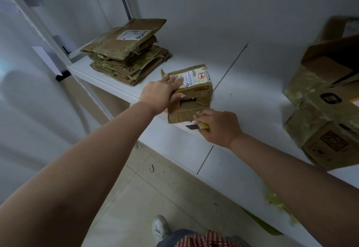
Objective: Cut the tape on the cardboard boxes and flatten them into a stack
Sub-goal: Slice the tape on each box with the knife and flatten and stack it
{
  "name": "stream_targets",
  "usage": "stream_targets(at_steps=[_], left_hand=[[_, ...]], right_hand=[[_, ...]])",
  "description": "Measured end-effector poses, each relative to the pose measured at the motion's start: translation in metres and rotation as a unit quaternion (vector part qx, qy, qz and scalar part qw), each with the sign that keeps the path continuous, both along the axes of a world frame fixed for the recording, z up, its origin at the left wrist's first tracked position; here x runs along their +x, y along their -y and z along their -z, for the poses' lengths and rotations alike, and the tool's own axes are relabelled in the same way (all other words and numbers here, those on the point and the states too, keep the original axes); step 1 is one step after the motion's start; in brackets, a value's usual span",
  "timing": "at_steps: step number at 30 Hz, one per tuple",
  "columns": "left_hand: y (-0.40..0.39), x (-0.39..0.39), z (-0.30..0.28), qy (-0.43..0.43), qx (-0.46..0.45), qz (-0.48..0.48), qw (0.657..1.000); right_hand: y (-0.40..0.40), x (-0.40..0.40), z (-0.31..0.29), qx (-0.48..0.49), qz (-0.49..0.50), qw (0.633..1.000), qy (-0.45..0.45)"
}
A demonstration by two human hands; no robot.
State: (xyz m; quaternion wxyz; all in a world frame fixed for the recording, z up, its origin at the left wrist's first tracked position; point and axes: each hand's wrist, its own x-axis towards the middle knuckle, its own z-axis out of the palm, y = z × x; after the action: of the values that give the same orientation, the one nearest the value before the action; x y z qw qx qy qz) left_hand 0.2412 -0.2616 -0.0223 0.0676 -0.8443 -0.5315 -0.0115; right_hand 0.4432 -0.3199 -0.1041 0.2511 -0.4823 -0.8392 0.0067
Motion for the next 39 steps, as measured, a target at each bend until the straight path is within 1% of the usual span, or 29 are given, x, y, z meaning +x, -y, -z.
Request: stream_targets(at_steps=[5,10,12,15,17,20,25,27,30,32,35,37,39], left_hand=[[0.002,0.0,-0.001,0.014,-0.012,0.009,1.0],[0.011,0.001,0.006,0.047,-0.015,0.0,0.999],[0.014,0.005,0.012,0.053,-0.004,-0.004,0.999],[0.013,0.009,0.02,0.055,0.017,-0.016,0.998],[0.011,0.01,0.023,0.055,0.025,-0.018,0.998],[0.008,0.008,0.024,0.065,0.024,-0.012,0.998],[0.007,0.002,0.026,0.099,0.04,0.006,0.994],[0.008,0.0,0.023,0.1,0.022,0.012,0.995],[0.006,-0.004,0.013,0.09,-0.032,0.021,0.995],[0.005,-0.008,0.007,0.098,-0.069,0.018,0.993],[0.005,-0.013,-0.001,0.116,-0.114,0.006,0.987],[0.003,-0.015,-0.005,0.099,-0.145,0.0,0.984],[0.001,-0.015,-0.011,0.103,-0.184,-0.008,0.978]], right_hand=[[0.001,0.003,0.005,0.001,-0.003,1.0,-0.026],[0.002,0.003,0.004,0.085,0.019,0.993,-0.075],[0.002,0.004,0.001,0.118,0.04,0.989,-0.085],[-0.002,0.004,-0.009,0.137,0.086,0.983,-0.093],[-0.009,0.0,-0.016,0.141,0.115,0.98,-0.077],[-0.025,-0.007,-0.025,0.123,0.132,0.983,-0.014],[-0.039,-0.004,-0.031,0.107,0.13,0.986,-0.008],[-0.037,-0.001,-0.031,0.098,0.125,0.987,0.007],[-0.032,0.0,-0.031,0.081,0.13,0.988,0.032],[-0.031,-0.002,-0.039,0.05,0.144,0.988,-0.002],[-0.031,-0.002,-0.052,-0.01,0.123,0.989,-0.084],[-0.031,0.001,-0.058,-0.02,0.11,0.988,-0.103],[-0.034,0.005,-0.062,-0.04,0.116,0.984,-0.132]])
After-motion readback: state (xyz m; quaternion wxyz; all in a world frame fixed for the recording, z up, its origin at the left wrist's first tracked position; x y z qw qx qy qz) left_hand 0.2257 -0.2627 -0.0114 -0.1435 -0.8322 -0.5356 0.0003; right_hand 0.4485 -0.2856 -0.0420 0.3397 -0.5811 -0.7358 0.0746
